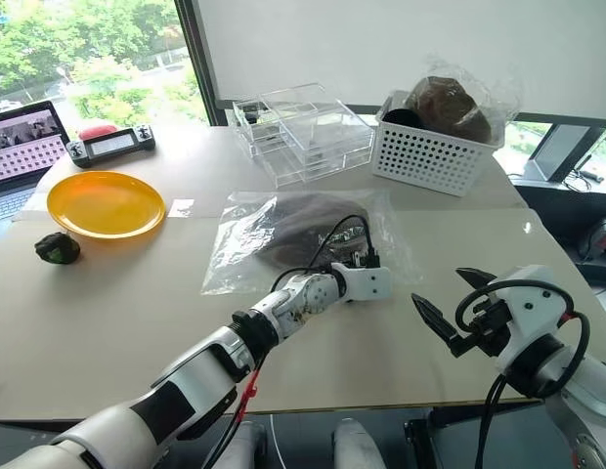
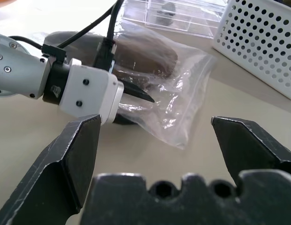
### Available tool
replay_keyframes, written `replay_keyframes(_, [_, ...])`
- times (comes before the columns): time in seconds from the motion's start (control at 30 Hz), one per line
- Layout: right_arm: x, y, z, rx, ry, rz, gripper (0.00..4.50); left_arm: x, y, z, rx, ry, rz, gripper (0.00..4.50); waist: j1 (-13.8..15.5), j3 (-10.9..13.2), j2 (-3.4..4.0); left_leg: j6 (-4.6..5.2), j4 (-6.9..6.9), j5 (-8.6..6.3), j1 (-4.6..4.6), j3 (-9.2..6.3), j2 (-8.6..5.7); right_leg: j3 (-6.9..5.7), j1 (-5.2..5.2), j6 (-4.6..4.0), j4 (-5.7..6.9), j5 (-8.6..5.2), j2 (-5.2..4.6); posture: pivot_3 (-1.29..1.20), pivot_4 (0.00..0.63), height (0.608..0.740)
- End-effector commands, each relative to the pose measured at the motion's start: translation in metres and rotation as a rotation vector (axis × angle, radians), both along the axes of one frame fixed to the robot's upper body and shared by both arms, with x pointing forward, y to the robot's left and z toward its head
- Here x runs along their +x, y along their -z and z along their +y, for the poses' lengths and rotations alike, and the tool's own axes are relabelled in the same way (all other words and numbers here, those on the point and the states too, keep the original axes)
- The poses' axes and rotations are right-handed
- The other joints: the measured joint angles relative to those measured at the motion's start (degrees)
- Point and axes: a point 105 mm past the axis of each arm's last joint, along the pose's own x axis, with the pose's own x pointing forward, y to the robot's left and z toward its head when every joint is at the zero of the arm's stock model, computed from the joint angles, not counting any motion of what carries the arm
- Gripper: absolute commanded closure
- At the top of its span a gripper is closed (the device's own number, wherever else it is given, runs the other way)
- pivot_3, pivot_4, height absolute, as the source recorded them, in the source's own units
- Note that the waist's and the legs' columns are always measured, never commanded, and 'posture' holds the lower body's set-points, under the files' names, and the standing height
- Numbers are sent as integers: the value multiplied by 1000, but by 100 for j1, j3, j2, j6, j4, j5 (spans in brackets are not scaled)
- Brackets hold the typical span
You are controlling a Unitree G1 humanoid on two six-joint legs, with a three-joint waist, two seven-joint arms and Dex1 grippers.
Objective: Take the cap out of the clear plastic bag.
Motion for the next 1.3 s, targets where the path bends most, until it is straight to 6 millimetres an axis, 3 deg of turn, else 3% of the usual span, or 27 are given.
replay_keyframes(0.03, [-2,-10,4,-12,-10,-45,0,3,28,16,81,-53,61,4271,10,-1,1,0,-2,0,1,0,0,0,0,0,0,0,0,0,150,735])
replay_keyframes(0.33, [-1,-10,5,-12,-16,-44,0,0,29,19,68,-38,63,4418,24,-2,1,0,-14,0,4,1,0,1,1,1,-9,0,0,0,150,735])
replay_keyframes(0.5, [3,-10,7,-10,-29,-48,0,-3,13,33,-34,9,36,4418,6,-8,12,0,-29,0,1,2,2,2,-2,1,-26,0,0,0,150,735])
replay_keyframes(0.77, [11,-8,9,-9,-58,-41,0,-30,-15,110,-99,135,-103,4418,-57,-17,32,0,-44,0,0,11,10,12,-10,-2,-26,1,4,0,150,735])
replay_keyframes(0.87, [16,-9,12,-7,-79,-45,0,-44,-29,136,-160,175,-98,4418,-51,-15,31,0,-33,0,-3,14,10,13,-10,1,-26,3,3,0,150,735])
replay_keyframes(1.07, [23,-7,14,-14,-107,-39,0,-78,-31,177,-209,241,7,4418,32,-5,42,1,-34,0,-30,11,11,6,-32,-2,-29,5,-2,0,150,735])
replay_keyframes(1.17, [25,-8,17,-15,-121,-42,0,-79,-29,211,-154,237,-37,4418,106,-2,43,2,-31,1,-43,11,10,4,-45,-2,-29,5,-2,0,150,735])
replay_keyframes(1.27, [25,-8,17,-14,-124,-44,0,-79,-26,221,-131,245,-47,4418,119,-1,45,2,-30,1,-45,11,10,3,-48,-2,-29,5,-2,0,150,735])
replay_keyframes(1.3, [26,-8,17,-11,-126,-44,0,-66,-27,242,-77,189,-89,4418,122,0,45,2,-30,1,-45,13,10,4,-48,-2,-29,5,-4,0,150,735])
